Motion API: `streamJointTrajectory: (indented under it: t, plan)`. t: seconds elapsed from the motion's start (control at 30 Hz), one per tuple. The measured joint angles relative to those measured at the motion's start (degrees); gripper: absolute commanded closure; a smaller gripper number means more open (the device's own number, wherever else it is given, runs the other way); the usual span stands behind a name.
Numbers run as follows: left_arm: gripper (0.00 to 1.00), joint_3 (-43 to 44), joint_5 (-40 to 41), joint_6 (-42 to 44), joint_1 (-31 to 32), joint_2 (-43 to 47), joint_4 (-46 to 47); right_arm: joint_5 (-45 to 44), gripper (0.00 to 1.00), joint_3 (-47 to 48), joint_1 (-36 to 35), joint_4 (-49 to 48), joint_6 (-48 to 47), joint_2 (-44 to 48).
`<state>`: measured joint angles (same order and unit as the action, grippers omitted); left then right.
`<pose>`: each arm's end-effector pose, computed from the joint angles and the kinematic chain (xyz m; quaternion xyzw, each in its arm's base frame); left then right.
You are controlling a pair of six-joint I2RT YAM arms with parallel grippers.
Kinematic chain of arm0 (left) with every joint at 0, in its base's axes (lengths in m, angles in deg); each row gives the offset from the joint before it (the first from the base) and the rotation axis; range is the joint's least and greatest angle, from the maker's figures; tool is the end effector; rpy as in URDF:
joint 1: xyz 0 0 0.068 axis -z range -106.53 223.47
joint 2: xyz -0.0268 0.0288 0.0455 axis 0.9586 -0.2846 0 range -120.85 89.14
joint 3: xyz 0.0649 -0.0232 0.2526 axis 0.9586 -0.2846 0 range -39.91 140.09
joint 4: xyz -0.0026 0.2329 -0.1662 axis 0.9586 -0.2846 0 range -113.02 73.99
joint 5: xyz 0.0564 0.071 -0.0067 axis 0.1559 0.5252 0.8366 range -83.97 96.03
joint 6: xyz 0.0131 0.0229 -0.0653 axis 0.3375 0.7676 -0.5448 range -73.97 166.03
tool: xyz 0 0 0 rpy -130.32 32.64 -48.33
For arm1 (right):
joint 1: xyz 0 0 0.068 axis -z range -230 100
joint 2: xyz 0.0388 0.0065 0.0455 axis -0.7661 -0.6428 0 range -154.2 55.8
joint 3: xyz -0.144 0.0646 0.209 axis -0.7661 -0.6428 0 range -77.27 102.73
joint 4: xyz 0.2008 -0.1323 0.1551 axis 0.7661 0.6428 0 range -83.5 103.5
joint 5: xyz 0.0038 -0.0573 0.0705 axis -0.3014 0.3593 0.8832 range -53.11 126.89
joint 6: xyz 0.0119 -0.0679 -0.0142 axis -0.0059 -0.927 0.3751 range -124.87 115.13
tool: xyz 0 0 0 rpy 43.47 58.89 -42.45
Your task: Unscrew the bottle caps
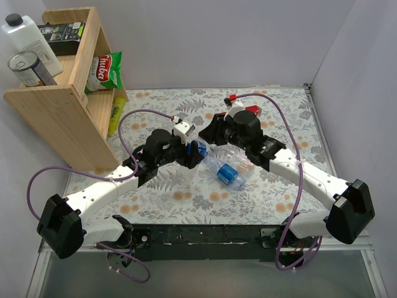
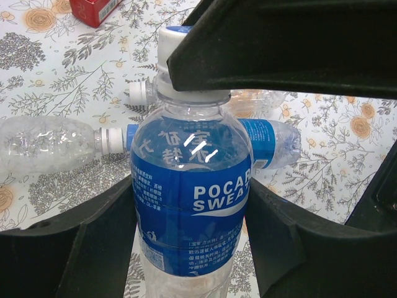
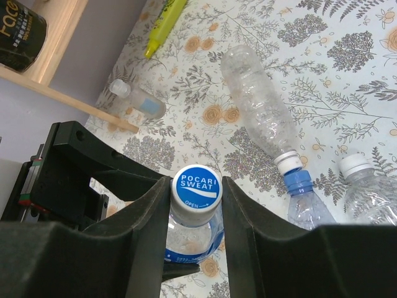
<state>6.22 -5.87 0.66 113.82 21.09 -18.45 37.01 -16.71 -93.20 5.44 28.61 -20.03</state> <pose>0.2349 -0.2152 0.2484 0.0196 0.8375 -0.4306 0.3359 0.2646 0.2486 0.3127 -0.0675 0.7863 0.3816 0.4812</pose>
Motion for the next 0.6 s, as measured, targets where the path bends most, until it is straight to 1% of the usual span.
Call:
streamJointTrajectory:
  t: [0.03, 0.07, 0.13, 0.17, 0.23, 0.33, 0.43, 0.6]
  plan:
    - [0.97, 0.0, 0.0, 0.0, 0.0, 0.0, 0.0, 0.0, 0.78, 0.0, 0.0, 0.0, 0.0, 0.0]
    - [0.97, 0.0, 0.0, 0.0, 0.0, 0.0, 0.0, 0.0, 0.83, -0.1, 0.0, -0.2, 0.1, 0.0]
    - [0.98, 0.0, 0.0, 0.0, 0.0, 0.0, 0.0, 0.5, 0.89, -1.0, 0.1, -1.8, 0.3, 0.2]
    - [0.98, 0.0, 0.0, -0.1, 0.0, 0.0, -0.1, 0.9, 0.94, -1.6, 0.1, -2.7, 0.4, 0.3]
    - [0.98, 0.0, -0.5, -0.3, 0.0, 0.0, -0.3, 3.0, 0.99, -3.5, 0.8, -5.6, 0.4, 0.8]
    - [0.98, 0.0, -3.2, -1.0, -0.8, 0.4, -0.1, 6.7, 0.99, -5.3, 2.1, -8.6, 0.1, 1.6]
    - [0.98, -0.5, -8.8, -2.1, -2.8, 1.4, 1.8, 11.0, 0.99, -5.7, 3.1, -10.8, -2.2, 3.0]
    - [0.98, -1.1, -22.4, -5.3, -6.2, 3.2, 7.8, 20.2, 0.99, -6.2, 4.8, -14.4, -6.8, 7.3]
